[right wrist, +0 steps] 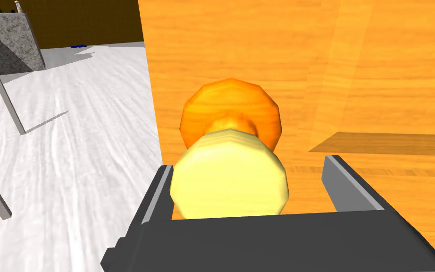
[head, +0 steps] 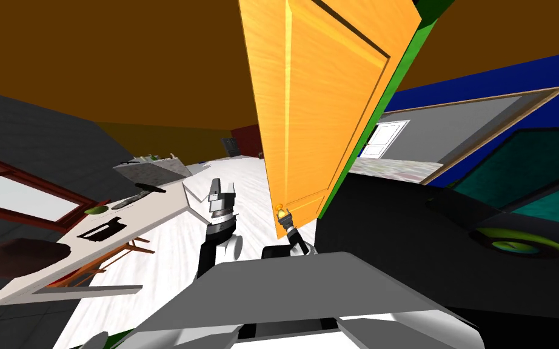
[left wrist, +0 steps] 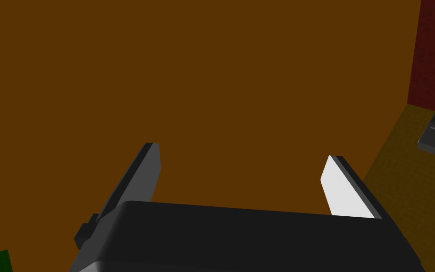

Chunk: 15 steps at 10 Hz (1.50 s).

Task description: Push the door open

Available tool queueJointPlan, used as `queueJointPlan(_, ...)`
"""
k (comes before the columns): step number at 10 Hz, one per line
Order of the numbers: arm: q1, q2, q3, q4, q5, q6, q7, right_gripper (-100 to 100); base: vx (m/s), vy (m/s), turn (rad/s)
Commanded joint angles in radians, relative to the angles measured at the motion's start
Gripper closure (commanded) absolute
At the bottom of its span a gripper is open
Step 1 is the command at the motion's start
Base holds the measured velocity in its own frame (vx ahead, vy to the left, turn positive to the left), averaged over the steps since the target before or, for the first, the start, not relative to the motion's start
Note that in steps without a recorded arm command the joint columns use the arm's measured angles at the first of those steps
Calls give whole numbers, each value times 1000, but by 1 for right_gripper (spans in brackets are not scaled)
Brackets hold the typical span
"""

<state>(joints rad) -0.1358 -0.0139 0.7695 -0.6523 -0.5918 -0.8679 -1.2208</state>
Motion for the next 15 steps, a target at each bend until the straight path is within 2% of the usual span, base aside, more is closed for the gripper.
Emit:
queueJointPlan(1, 15, -28, -27, -43, -13, 19, 16, 100, 93, 100, -32)
queueJointPlan(2, 15, -28, -27, -43, -13, 19, 16, 100, 38, 33, 17)
queueJointPlan(3, 14, -29, -45, -41, -20, 17, 21, 100, 66, 61, -45)
queueJointPlan(6, 12, -27, -73, -38, -31, 13, 28, 100, 93, 105, -46)
queueJointPlan(7, 12, -27, -73, -38, -31, 13, 28, 100, 66, 80, -38)
queueJointPlan(12, 7, -13, -137, -33, -57, 5, 45, 100, 110, 116, -48)
queueJointPlan(14, 7, -10, -145, -32, -60, 4, 47, 100, 93, 104, -50)
queueJointPlan(15, 6, -3, -160, -30, -66, 2, 51, 100, 102, 78, -29)
